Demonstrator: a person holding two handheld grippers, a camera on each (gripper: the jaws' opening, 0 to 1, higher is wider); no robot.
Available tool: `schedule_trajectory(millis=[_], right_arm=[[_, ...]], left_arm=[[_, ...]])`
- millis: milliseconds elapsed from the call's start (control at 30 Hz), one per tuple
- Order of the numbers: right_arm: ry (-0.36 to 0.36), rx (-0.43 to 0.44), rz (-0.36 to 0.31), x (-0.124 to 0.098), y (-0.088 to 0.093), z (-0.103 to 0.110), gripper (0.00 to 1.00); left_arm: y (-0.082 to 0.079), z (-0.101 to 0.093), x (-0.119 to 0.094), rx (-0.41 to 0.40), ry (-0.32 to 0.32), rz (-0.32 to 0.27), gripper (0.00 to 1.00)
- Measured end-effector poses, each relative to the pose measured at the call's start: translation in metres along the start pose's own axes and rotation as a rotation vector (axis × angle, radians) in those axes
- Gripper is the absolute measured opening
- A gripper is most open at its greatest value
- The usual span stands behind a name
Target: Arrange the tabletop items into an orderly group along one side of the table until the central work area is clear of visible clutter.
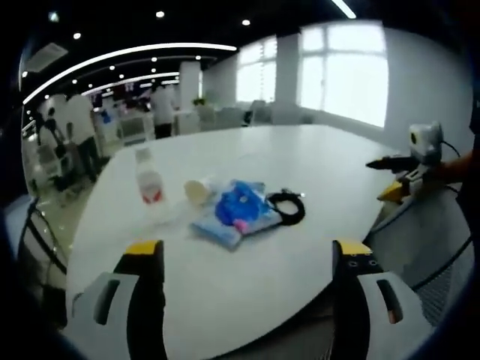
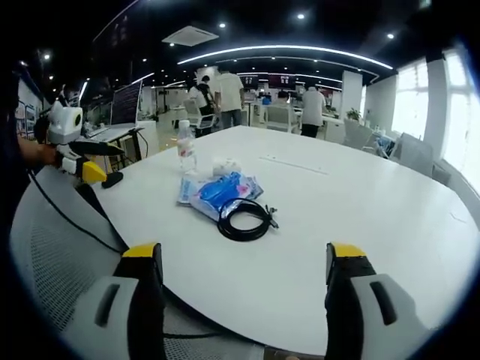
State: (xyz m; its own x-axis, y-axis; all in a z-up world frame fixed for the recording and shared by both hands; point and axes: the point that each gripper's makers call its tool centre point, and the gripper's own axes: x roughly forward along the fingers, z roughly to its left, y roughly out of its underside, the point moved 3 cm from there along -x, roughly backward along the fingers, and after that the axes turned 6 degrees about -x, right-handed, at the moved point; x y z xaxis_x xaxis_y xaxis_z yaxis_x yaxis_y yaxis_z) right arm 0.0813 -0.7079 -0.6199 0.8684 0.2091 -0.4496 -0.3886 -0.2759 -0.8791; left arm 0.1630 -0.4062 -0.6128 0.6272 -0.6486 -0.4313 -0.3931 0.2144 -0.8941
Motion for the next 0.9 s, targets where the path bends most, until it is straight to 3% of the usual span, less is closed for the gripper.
schedule_trajectory(millis=[133,567,700,800,900], right_arm=[[-0.016,-0.015,0.021,0.001,0.002,0.003,0.9],[0.002,-0.034,0.049,0.0,0.003,0.001,0.94],[-0.003,-0.06,0.064,-0.002,0.001,0.004,0.95],[-0.031,-0.13,0.074,-0.001,-0.002,0.01,0.95],[-0.039,-0.135,0.069,-0.001,-0.007,0.011,0.95]], left_arm=[[-0.002,-0.004,0.001,0.017,0.019,-0.017,1.0],[-0.005,-0.006,0.0,0.021,0.031,-0.04,1.0],[-0.005,-0.004,0.0,0.017,0.026,-0.037,1.0],[-0.006,-0.004,0.001,0.023,0.028,-0.044,1.0],[-0.007,-0.003,0.0,0.027,0.022,-0.046,1.0]])
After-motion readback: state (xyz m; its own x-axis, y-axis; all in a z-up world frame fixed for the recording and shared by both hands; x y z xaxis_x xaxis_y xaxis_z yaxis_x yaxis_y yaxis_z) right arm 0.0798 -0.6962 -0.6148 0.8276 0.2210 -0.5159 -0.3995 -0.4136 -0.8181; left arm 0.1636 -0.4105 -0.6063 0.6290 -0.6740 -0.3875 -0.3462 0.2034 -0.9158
